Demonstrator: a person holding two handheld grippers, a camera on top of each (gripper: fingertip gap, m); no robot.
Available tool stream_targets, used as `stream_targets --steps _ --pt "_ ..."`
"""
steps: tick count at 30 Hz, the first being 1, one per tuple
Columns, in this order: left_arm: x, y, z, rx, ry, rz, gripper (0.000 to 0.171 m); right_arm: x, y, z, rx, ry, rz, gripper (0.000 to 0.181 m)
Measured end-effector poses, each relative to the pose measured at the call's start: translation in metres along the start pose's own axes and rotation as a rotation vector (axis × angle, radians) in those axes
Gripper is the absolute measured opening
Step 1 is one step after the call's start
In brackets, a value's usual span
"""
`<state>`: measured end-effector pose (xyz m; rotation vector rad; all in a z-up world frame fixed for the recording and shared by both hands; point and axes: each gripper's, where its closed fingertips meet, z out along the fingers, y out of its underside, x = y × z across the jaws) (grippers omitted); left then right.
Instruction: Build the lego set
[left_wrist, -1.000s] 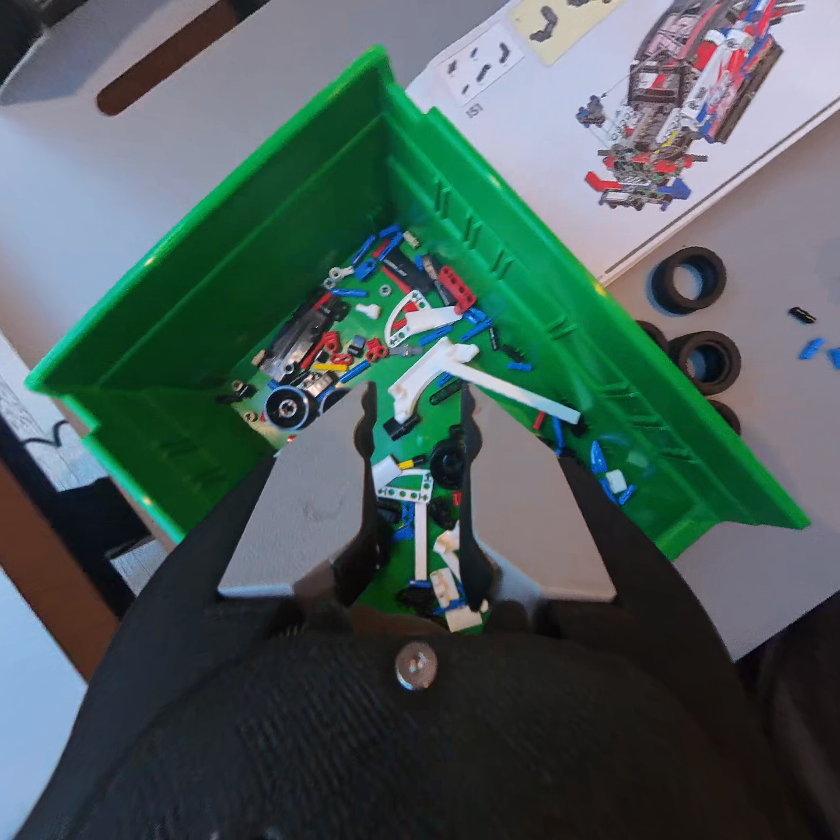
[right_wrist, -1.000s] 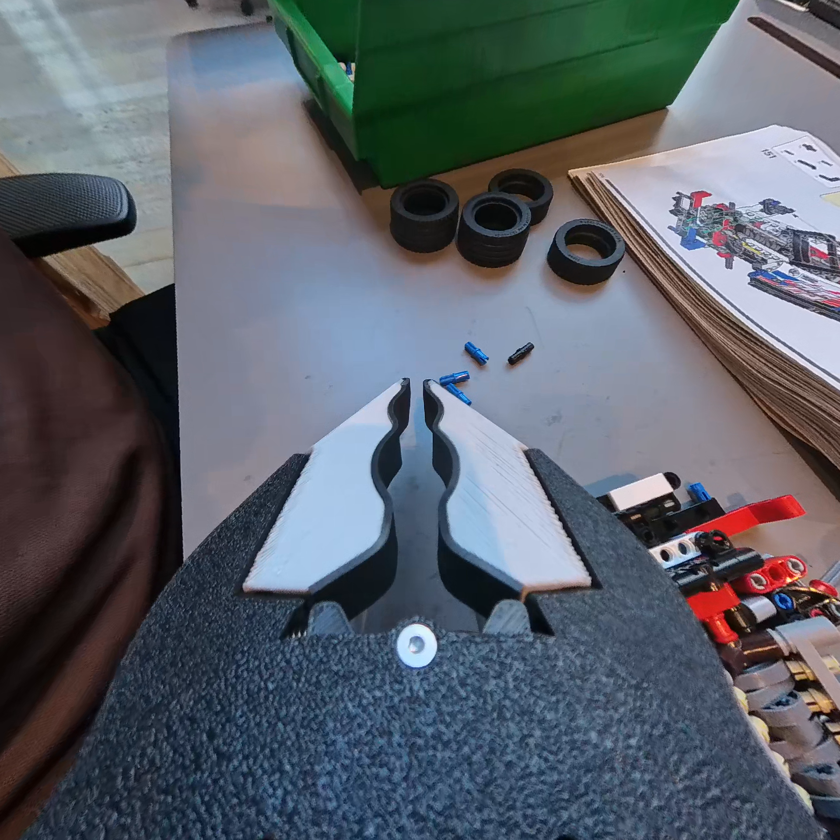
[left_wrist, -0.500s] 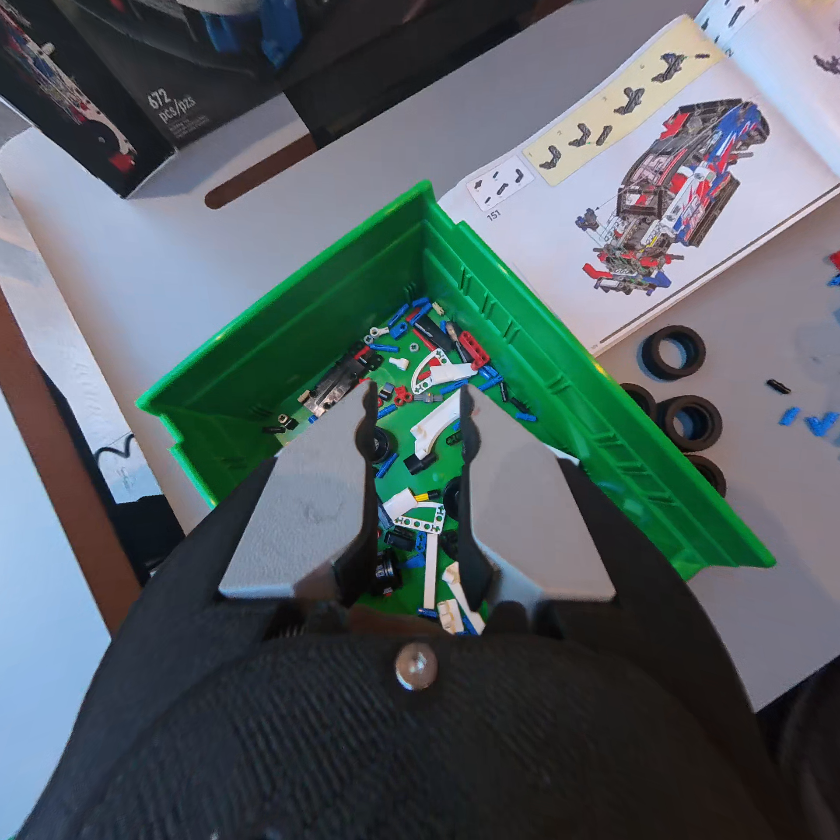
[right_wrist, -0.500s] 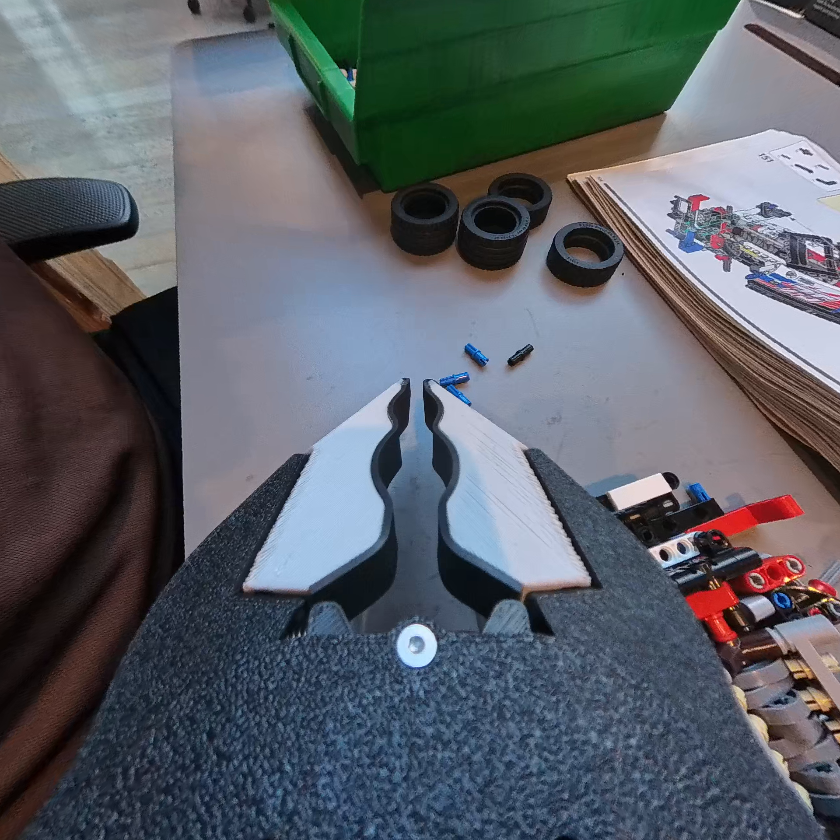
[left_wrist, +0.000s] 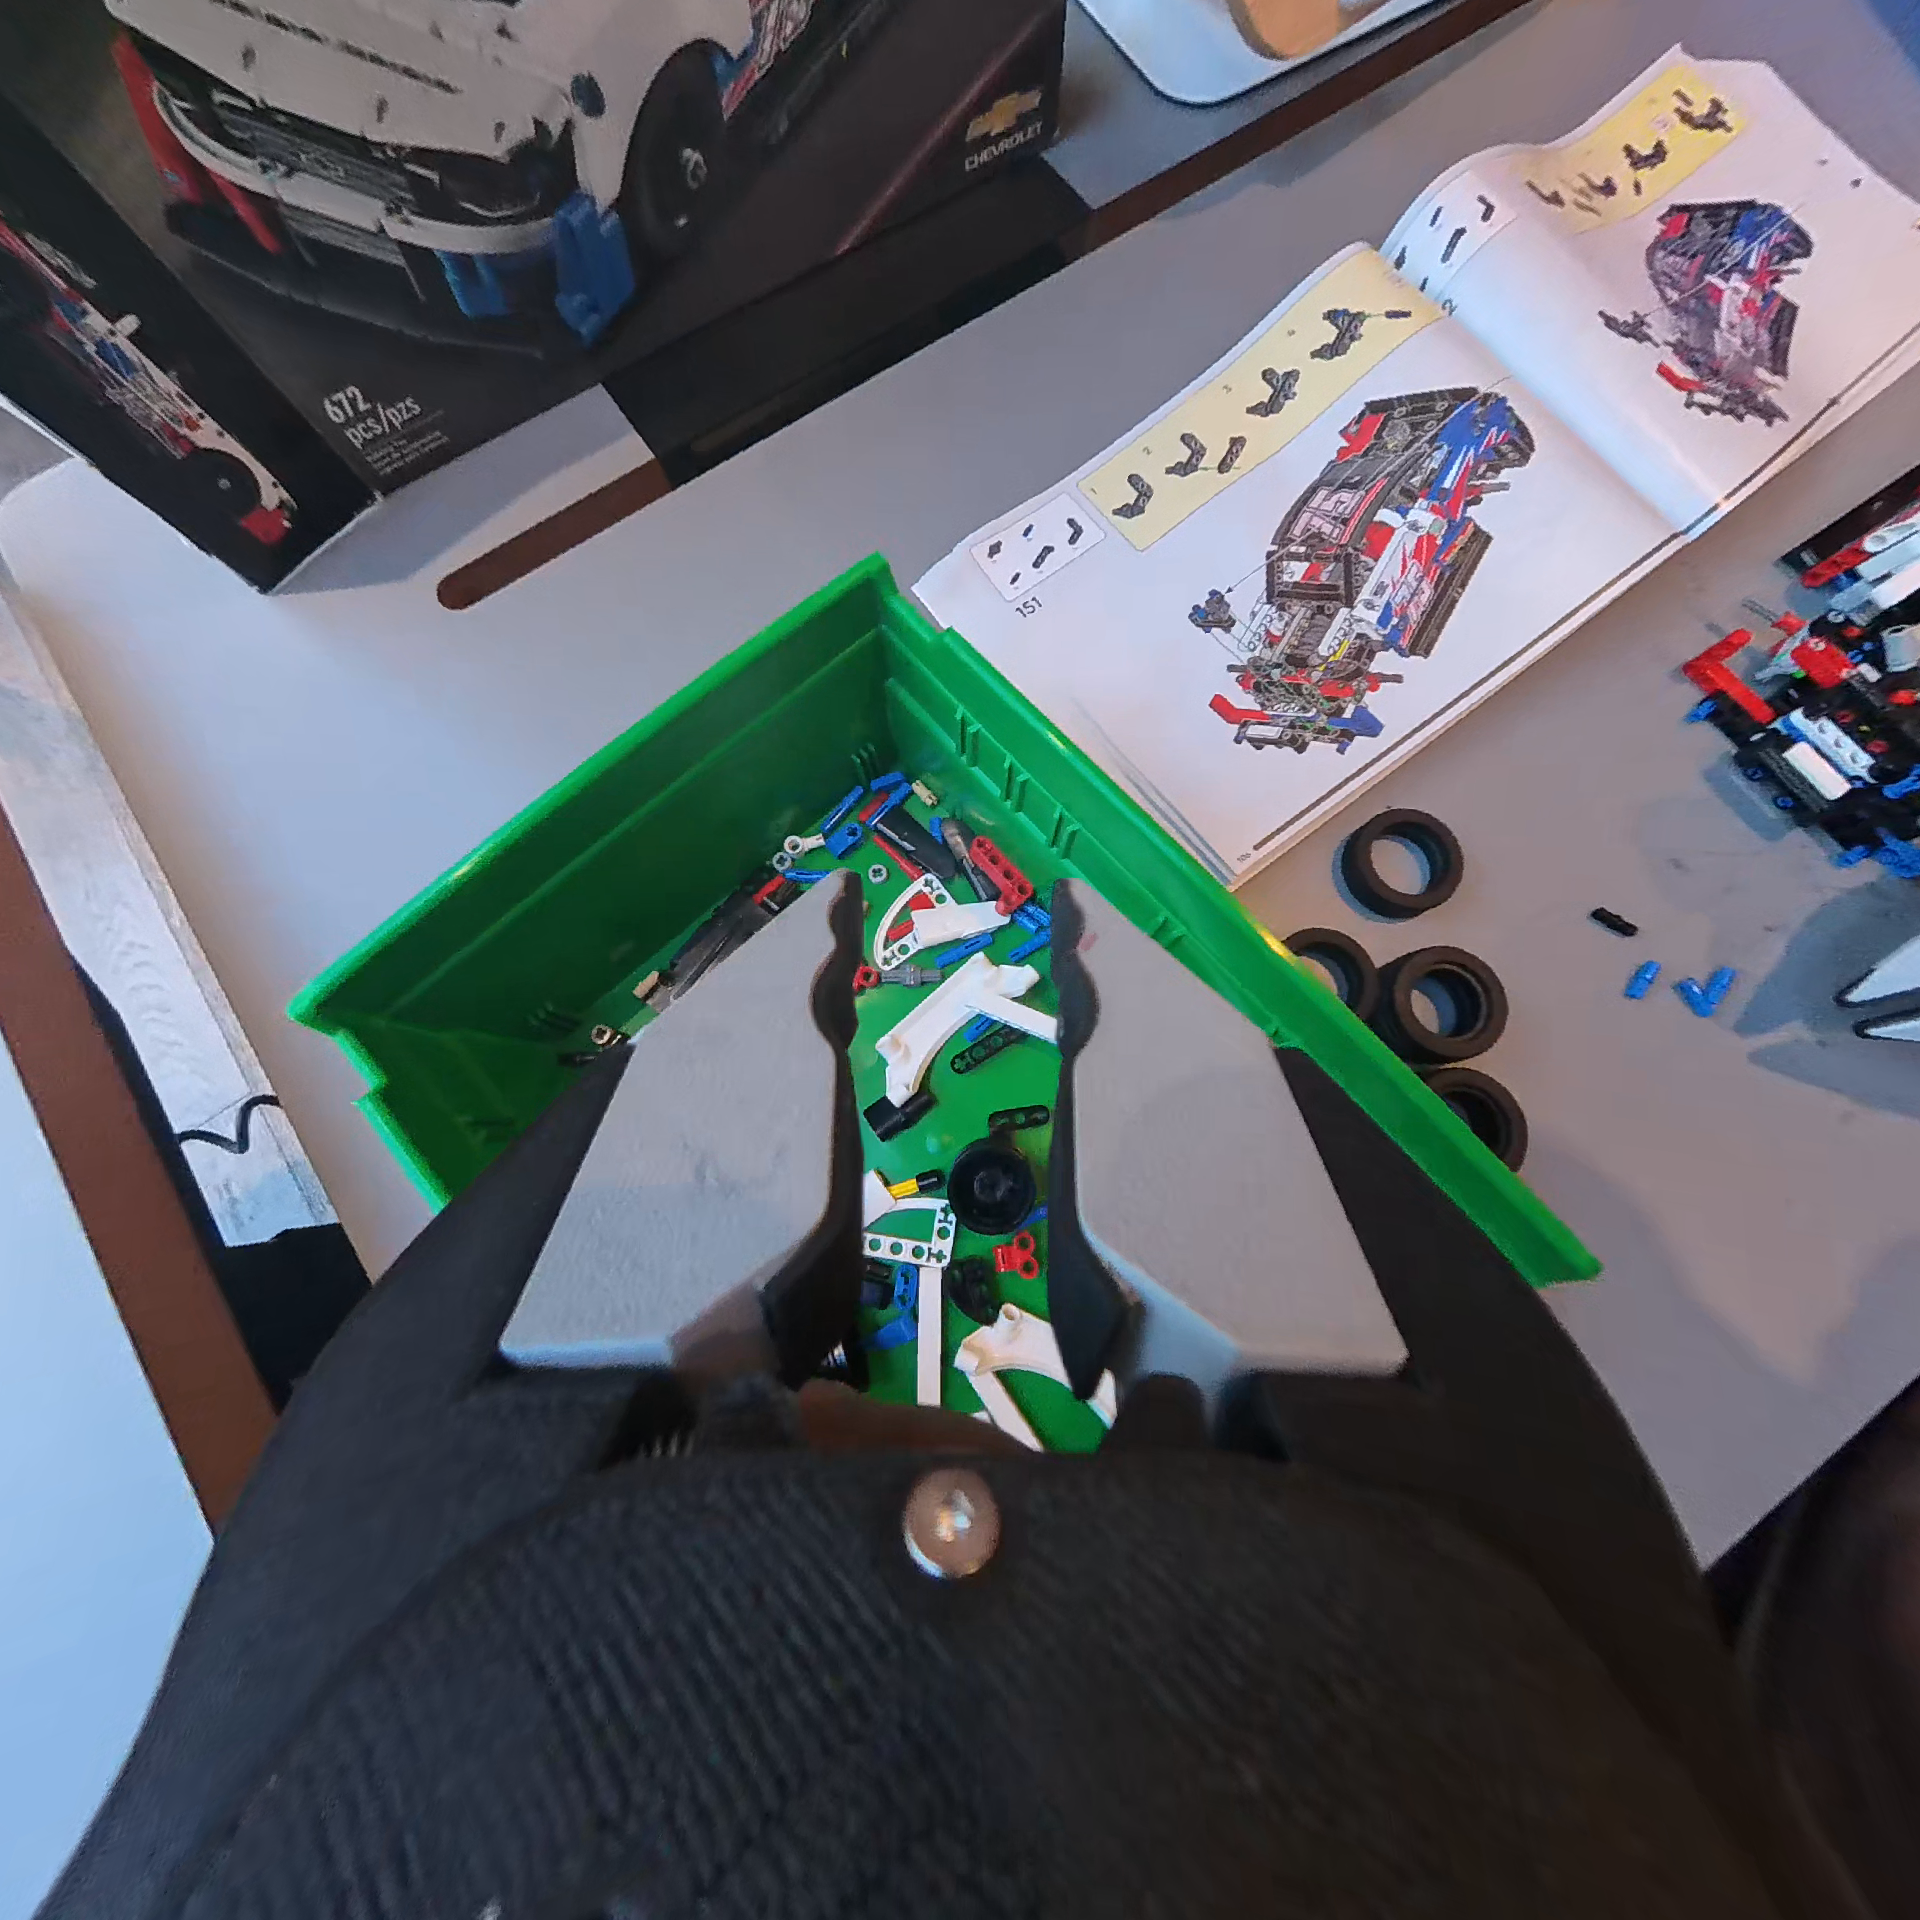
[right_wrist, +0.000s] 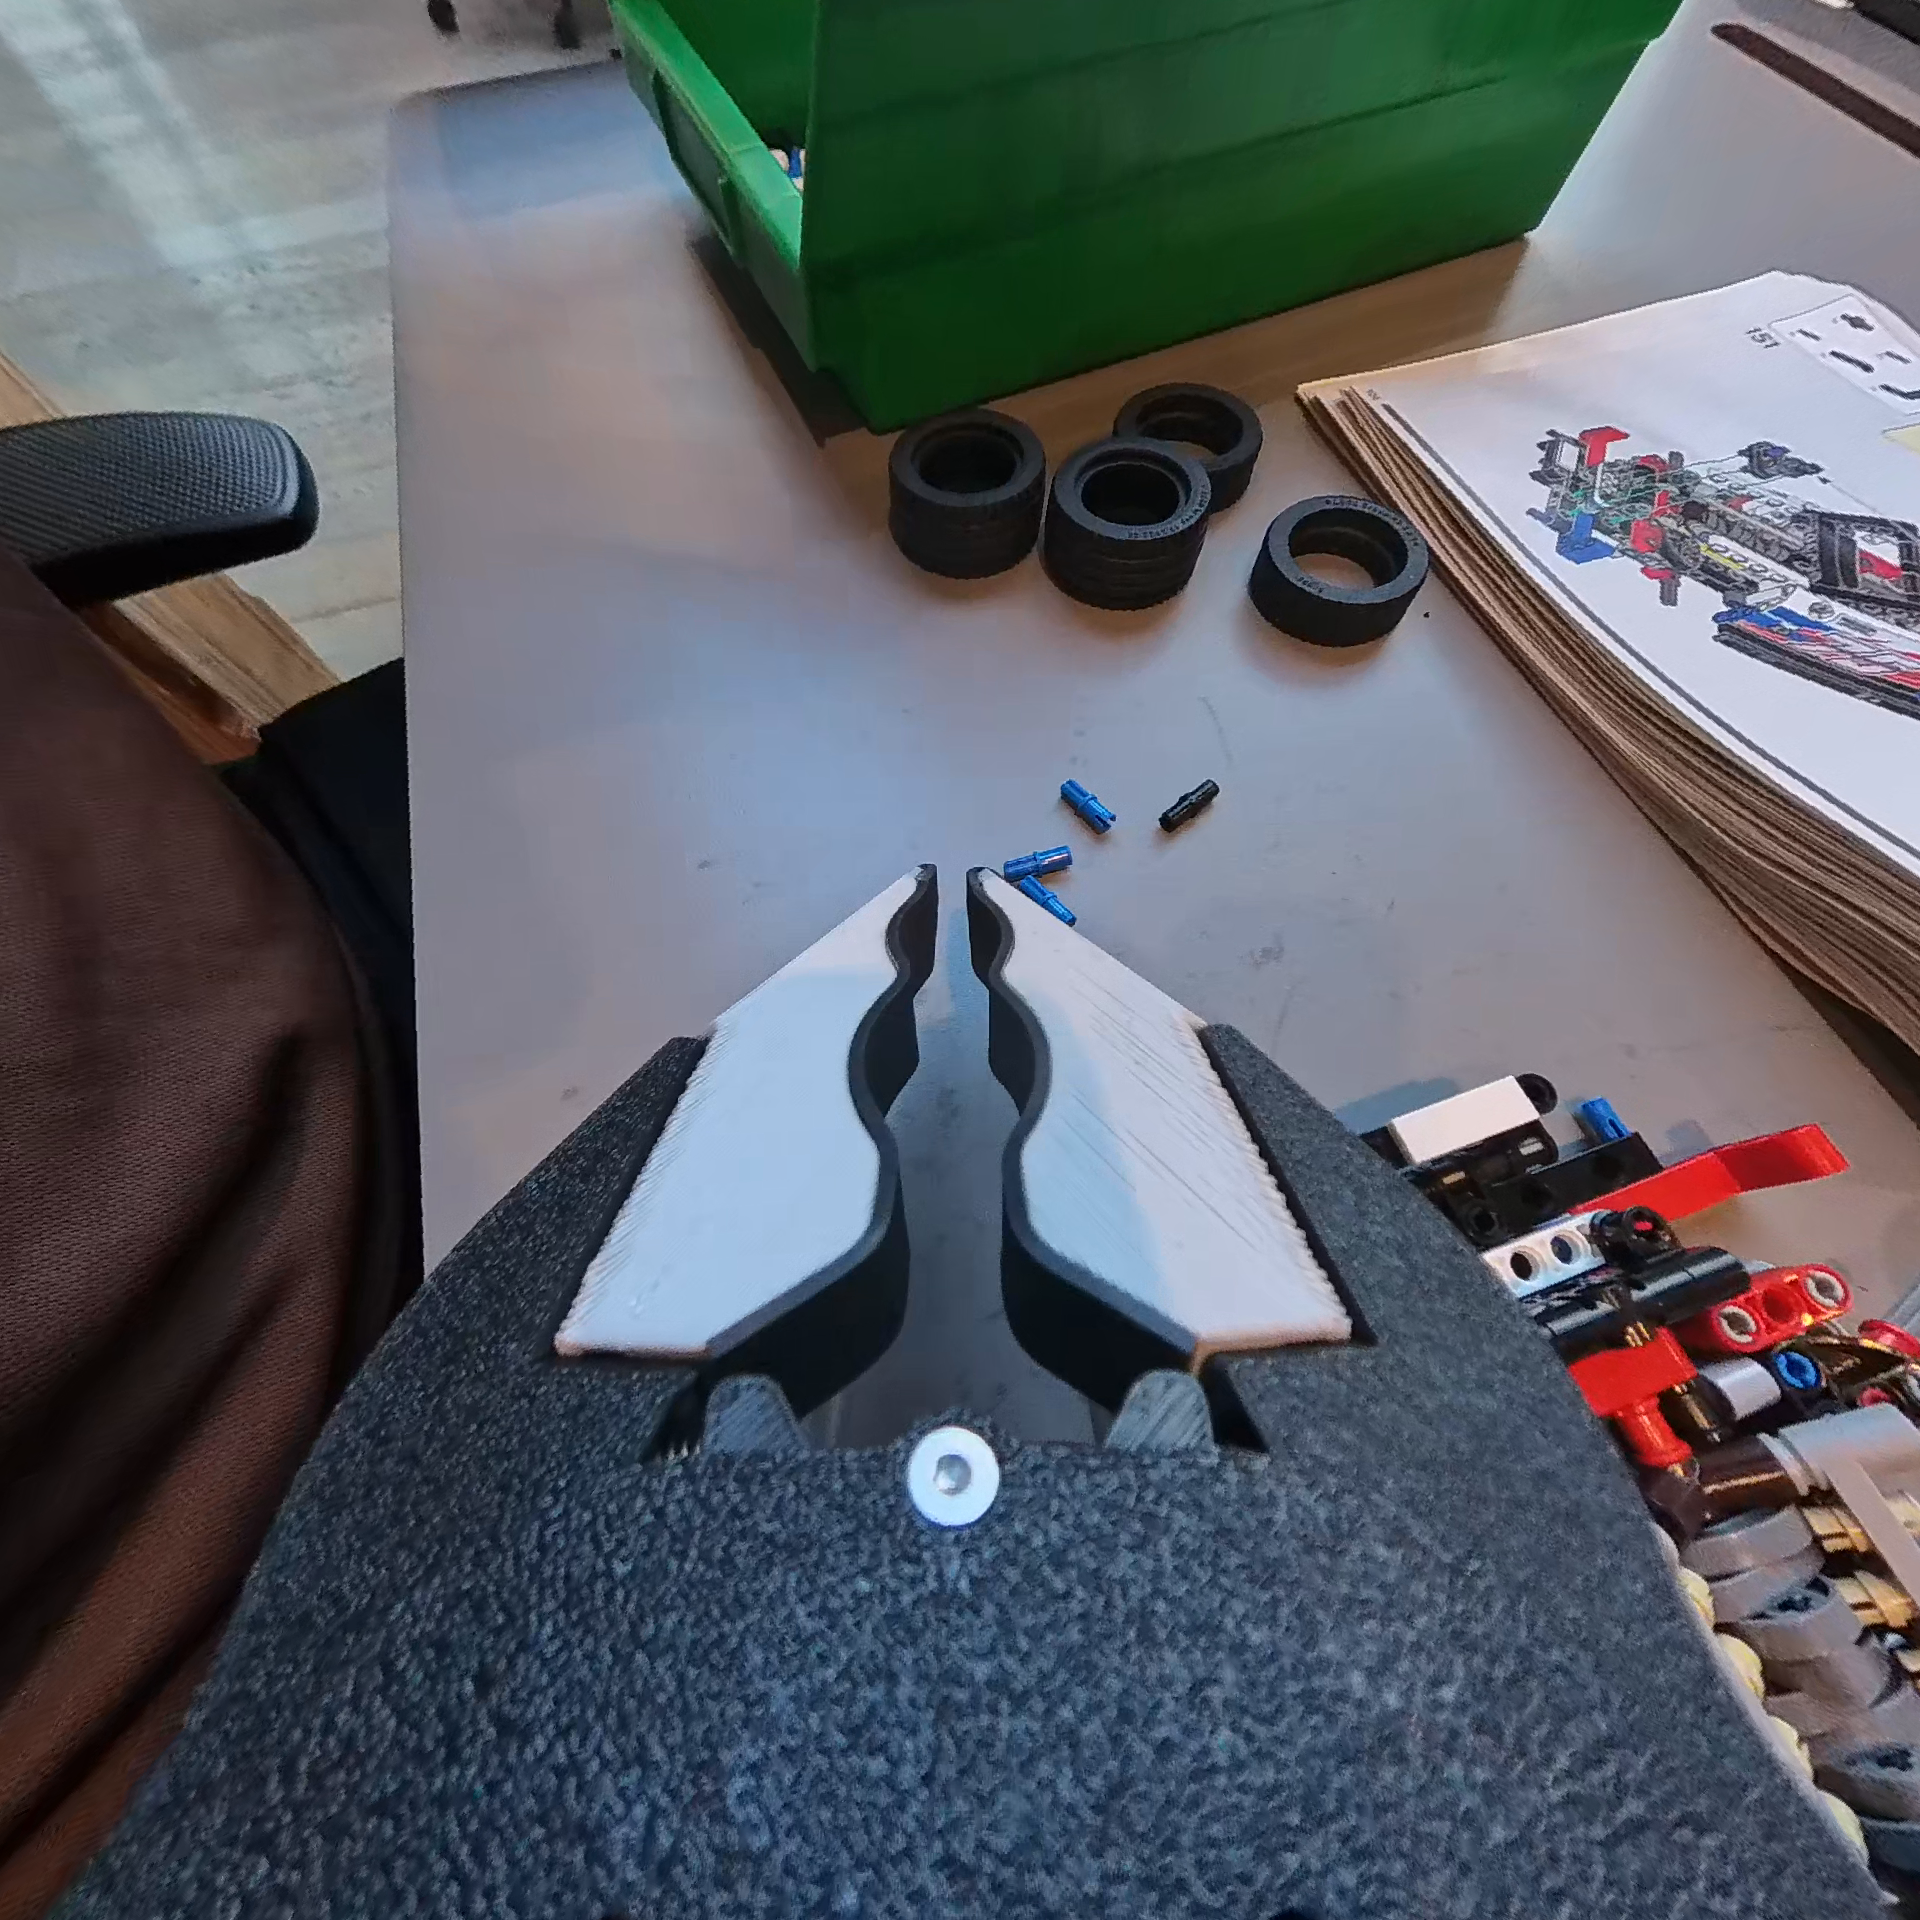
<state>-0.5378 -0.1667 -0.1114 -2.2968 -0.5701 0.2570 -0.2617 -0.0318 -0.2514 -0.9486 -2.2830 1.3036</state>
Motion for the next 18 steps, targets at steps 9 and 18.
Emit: stream_targets --steps 9,18 --pt "0.012 0.027 0.024 -0.098 0.023 0.032 0.034 0.0 0.0 0.001 -0.003 0.005 -0.006 0.005" --pt "0.049 0.038 0.017 -0.061 0.087 0.035 0.036 0.001 -0.002 -0.002 0.015 0.017 -0.01 0.005"
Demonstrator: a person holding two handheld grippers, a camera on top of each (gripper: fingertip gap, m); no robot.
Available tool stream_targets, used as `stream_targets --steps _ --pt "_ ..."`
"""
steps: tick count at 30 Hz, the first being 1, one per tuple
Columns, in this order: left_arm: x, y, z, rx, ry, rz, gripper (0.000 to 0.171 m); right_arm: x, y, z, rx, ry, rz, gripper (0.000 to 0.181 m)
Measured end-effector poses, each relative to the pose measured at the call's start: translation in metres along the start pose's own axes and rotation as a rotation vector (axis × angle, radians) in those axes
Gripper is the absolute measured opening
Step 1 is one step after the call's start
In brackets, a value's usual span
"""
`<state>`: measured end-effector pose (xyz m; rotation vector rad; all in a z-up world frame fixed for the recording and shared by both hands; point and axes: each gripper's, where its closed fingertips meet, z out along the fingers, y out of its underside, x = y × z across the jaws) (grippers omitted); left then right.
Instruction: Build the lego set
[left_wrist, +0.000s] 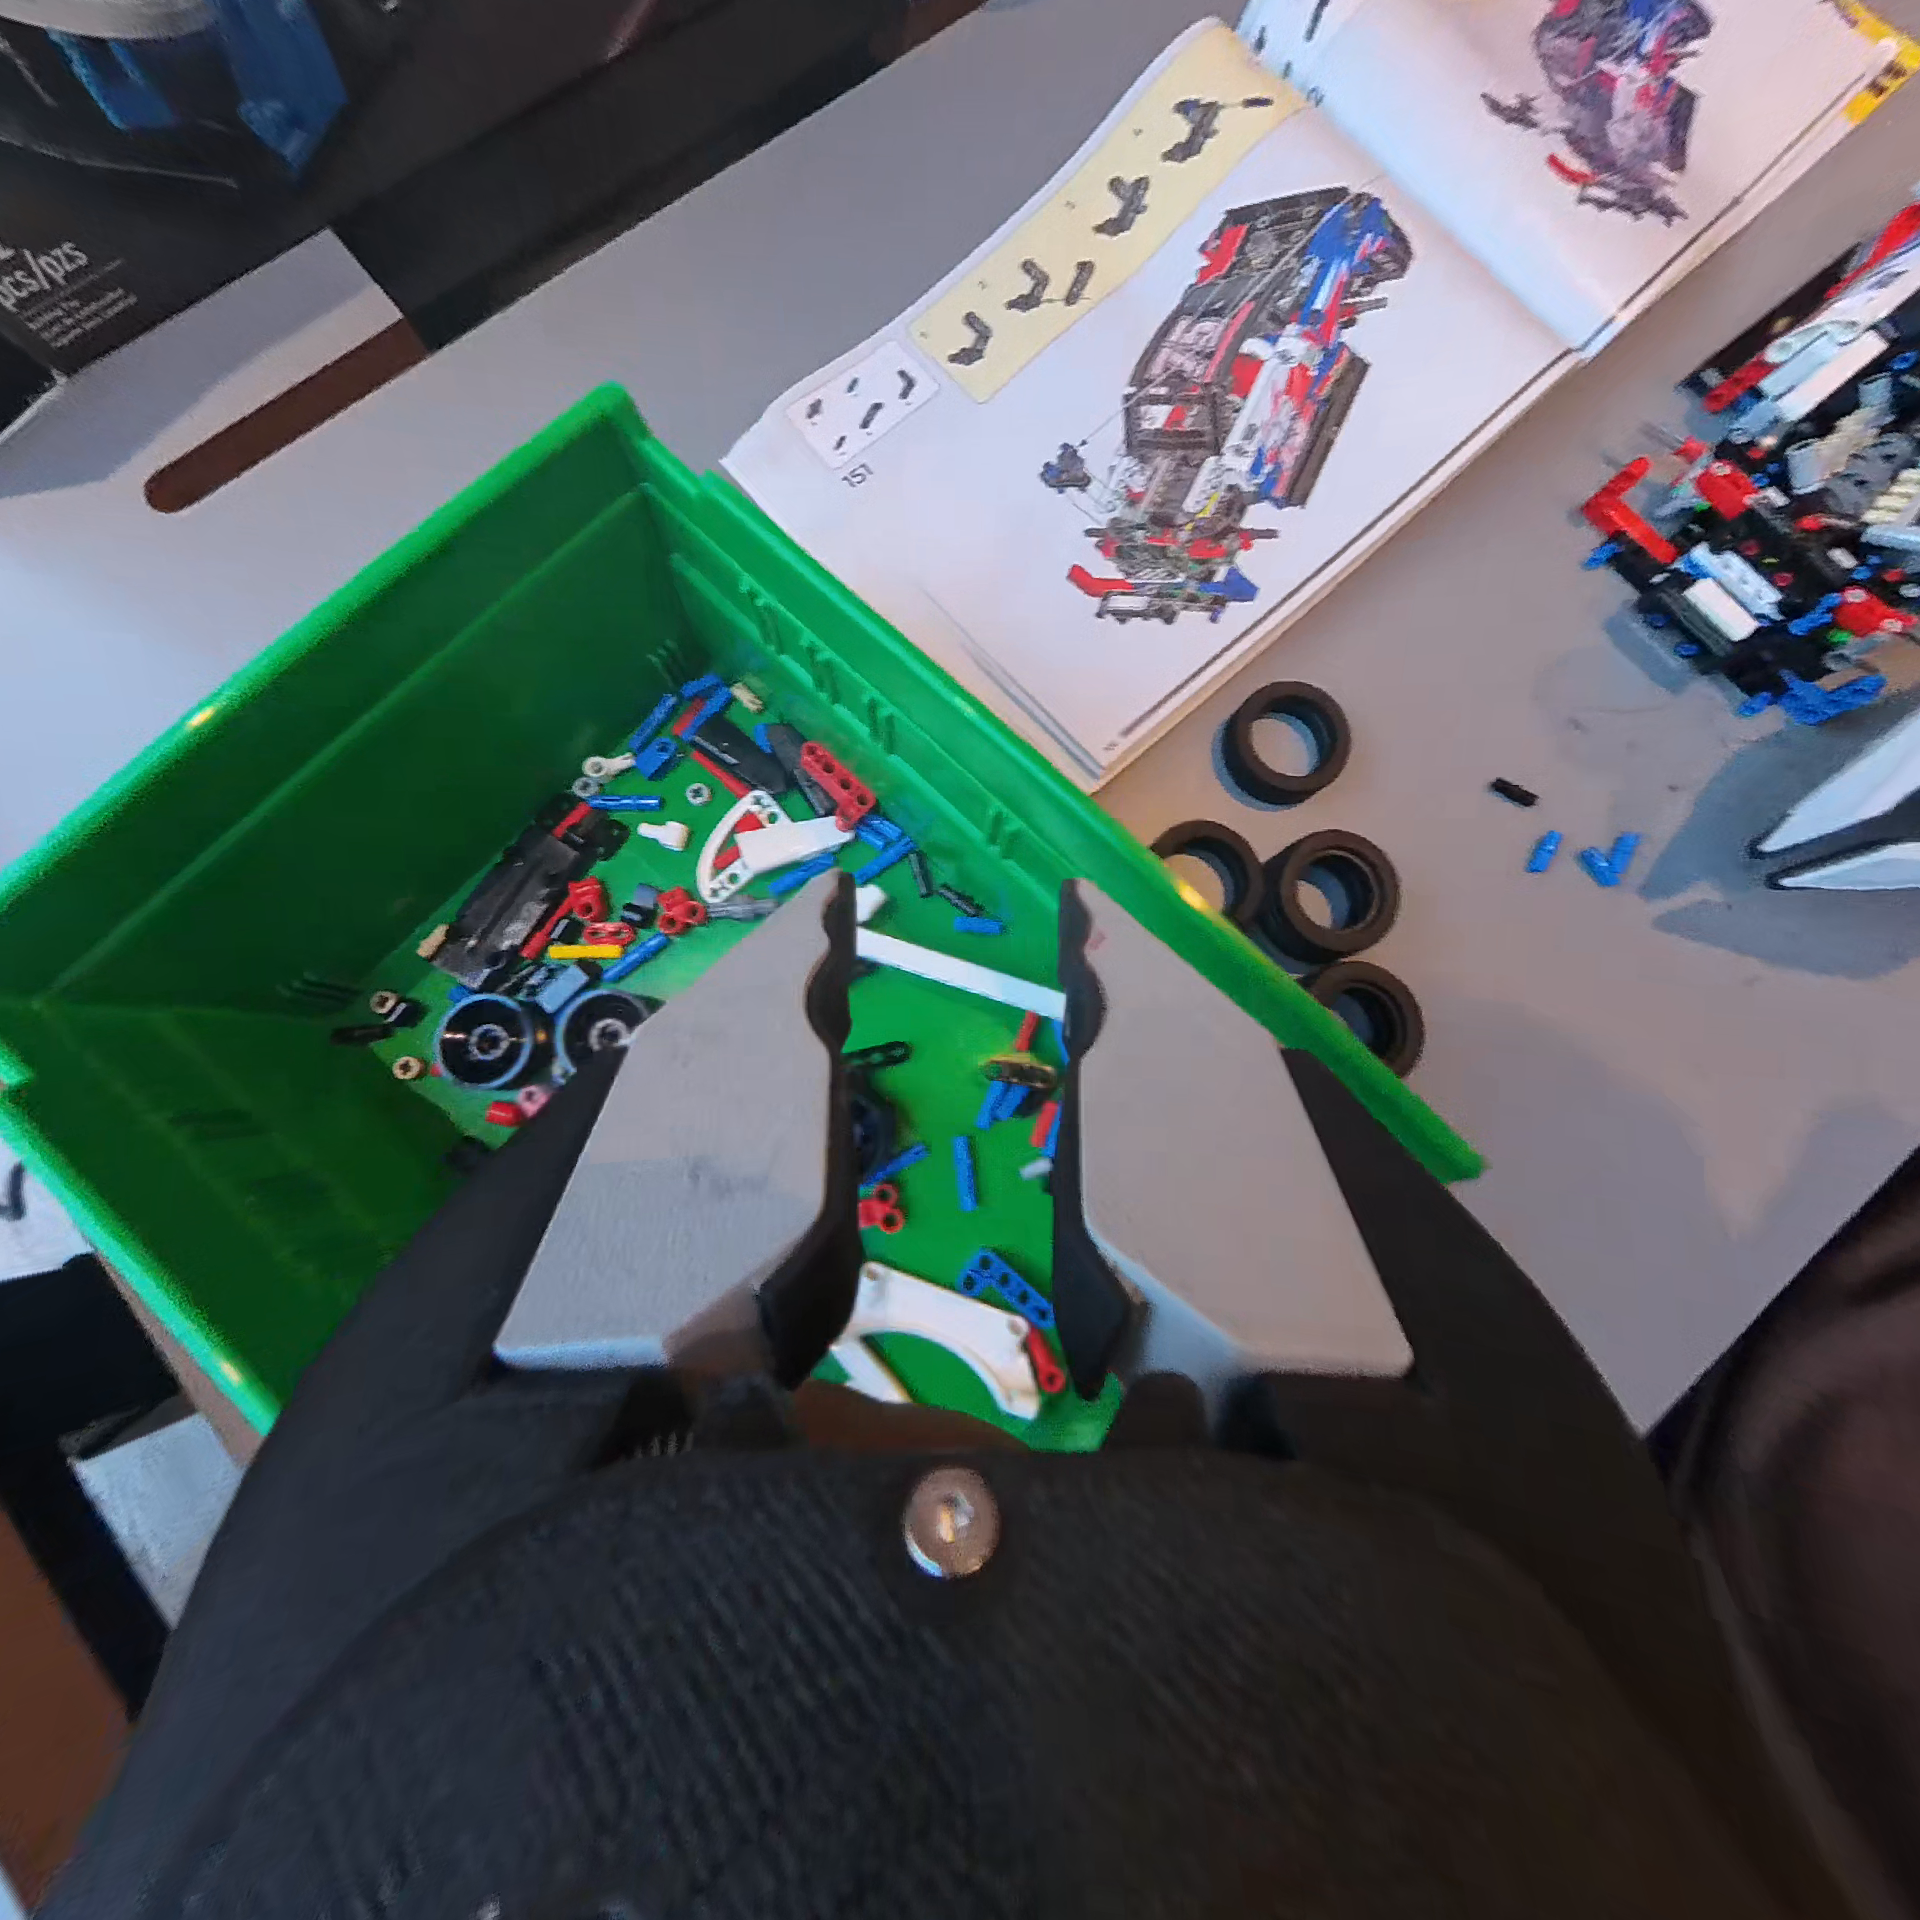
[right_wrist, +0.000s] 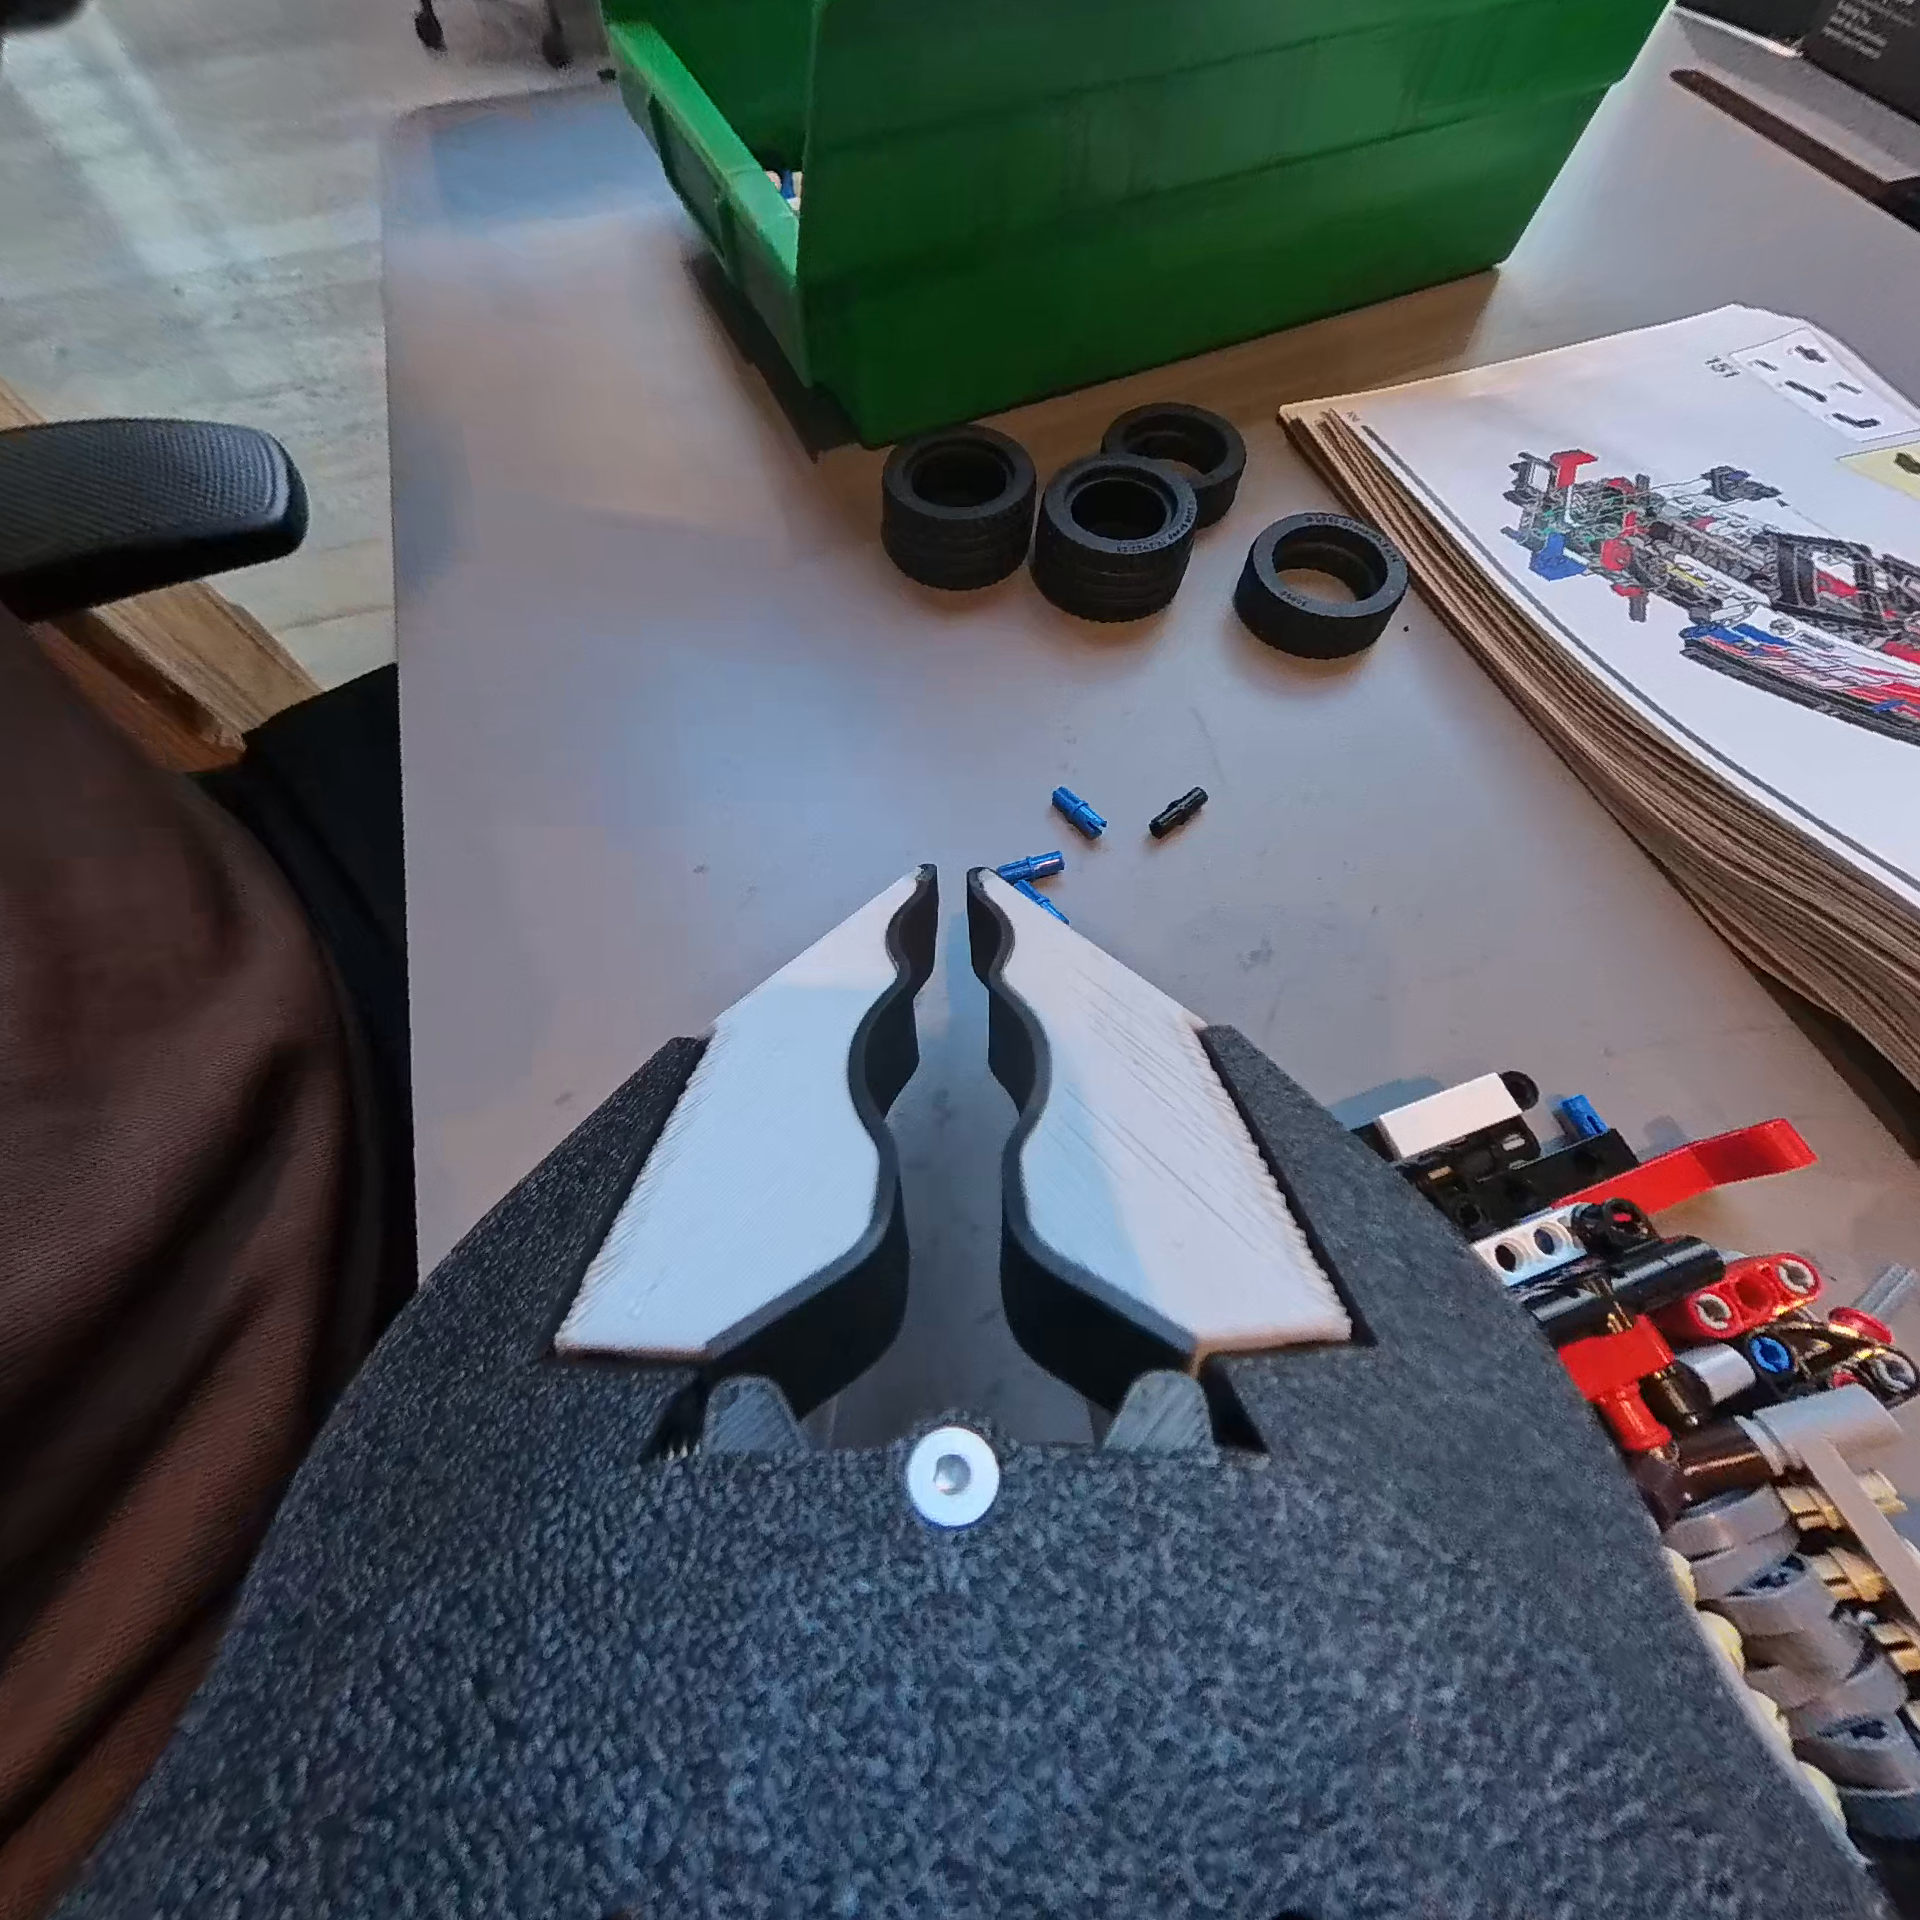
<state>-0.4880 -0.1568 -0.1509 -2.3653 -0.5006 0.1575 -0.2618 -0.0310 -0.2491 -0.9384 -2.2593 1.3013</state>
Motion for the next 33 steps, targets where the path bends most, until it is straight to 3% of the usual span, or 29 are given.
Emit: stream_targets --steps 6,16,22,27,33 --pt "0.068 0.012 -0.005 0.087 0.093 0.014 0.039 -0.001 -0.002 -0.002 0.016 -0.002 -0.002 0.005" --pt "0.151 0.017 0.017 0.153 0.147 0.075 0.038 -0.014 0.007 0.005 -0.051 0.021 -0.141 0.002" --pt "0.203 0.018 0.041 0.146 0.282 0.086 0.038 -0.015 0.007 0.002 -0.043 0.023 -0.135 0.002" --pt "0.231 0.026 0.063 0.082 0.358 0.081 0.038 -0.021 0.011 -0.008 -0.032 0.029 -0.113 0.002" --pt "0.246 0.032 0.091 0.098 0.369 0.136 0.038 -0.021 0.016 -0.018 -0.029 0.044 -0.071 0.002"
